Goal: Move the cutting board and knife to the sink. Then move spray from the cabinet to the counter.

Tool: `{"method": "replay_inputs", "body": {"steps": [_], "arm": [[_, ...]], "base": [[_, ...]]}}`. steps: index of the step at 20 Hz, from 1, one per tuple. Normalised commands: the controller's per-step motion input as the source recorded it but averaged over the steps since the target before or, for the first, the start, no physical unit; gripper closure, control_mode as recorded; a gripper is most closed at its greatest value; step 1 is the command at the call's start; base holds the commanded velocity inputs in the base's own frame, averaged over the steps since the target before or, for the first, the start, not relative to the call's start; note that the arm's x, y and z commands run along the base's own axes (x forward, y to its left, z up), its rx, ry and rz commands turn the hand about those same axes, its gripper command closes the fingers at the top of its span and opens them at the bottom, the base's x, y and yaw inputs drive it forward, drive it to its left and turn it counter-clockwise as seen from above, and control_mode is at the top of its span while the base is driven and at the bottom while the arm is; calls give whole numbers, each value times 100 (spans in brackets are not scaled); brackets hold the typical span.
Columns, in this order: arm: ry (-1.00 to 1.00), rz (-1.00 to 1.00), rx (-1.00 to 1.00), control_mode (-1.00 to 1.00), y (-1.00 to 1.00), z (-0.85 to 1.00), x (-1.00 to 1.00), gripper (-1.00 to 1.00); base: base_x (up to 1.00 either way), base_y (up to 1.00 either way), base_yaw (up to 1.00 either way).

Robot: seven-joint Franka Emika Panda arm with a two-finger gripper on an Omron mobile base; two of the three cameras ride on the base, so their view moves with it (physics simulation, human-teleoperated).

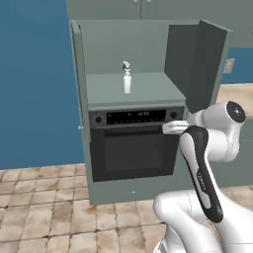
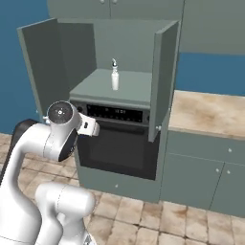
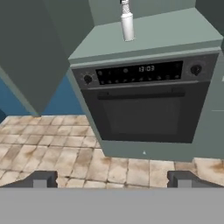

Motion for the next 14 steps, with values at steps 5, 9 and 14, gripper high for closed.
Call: {"method": "replay_inputs", "body": {"steps": [5, 9, 14], "arm": [[0, 0, 0, 100, 0, 0, 0, -100], [0, 0, 0, 100, 0, 0, 0, -100], [0, 0, 0, 100, 0, 0, 0, -100]], "base": [[62, 46, -23], [64, 1, -20], [60, -7, -13]]}}
